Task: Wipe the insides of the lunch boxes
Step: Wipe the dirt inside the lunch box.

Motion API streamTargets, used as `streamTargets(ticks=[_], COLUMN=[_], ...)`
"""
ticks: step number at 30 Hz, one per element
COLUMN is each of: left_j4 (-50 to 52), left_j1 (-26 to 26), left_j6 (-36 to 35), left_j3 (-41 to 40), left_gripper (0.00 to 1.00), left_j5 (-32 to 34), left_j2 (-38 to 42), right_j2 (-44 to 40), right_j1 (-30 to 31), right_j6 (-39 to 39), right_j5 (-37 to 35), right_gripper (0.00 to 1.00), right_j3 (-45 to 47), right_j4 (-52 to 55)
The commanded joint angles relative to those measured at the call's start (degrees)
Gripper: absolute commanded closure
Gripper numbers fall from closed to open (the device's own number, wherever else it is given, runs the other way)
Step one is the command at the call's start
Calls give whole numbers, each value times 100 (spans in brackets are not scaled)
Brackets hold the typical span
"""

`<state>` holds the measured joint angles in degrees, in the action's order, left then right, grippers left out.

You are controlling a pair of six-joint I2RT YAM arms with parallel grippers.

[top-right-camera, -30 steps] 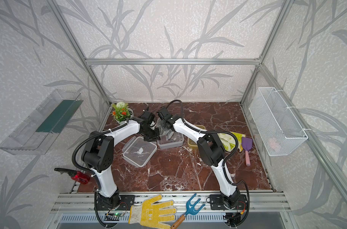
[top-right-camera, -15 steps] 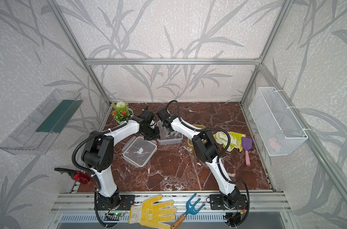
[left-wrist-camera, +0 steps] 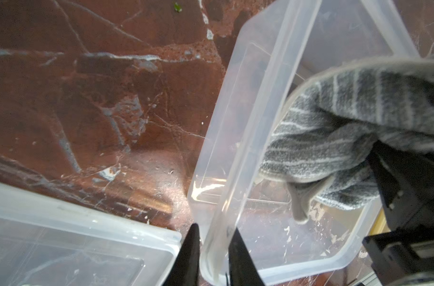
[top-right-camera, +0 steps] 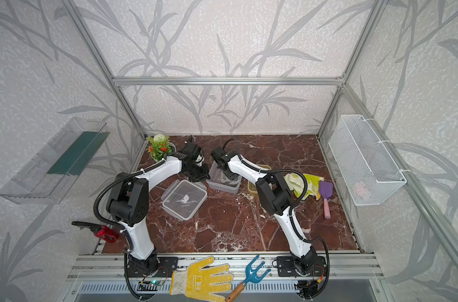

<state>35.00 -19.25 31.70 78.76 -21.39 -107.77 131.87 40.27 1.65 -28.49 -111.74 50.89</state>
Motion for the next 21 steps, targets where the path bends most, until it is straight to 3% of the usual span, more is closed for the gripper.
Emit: streamTargets(ticks=[1,8,14,18,21], left_j4=[-93,-240,-354,-328,-329], left_j1=[28,17,-13,-71,-88], left_j6=[87,120,167,114,117], left_j3=[143,183,173,168,144], left_gripper=[80,80,82,82,82], left_j5=[-147,-250,-374,-365,-417], left_j2=[-59,-93,-164,-159,-164], right_j2=[-321,-303,-290,-293,-249], right_j1=[-24,-19,-15,-19,-26], right_j6=[48,-57,-457,-880,-1167], right_j5=[736,2302,3502,3745,3432], right_gripper=[100,100,100,100,100], right_j3=[72,116,391,545,562], right_j4=[740,1030,461,-235,-653])
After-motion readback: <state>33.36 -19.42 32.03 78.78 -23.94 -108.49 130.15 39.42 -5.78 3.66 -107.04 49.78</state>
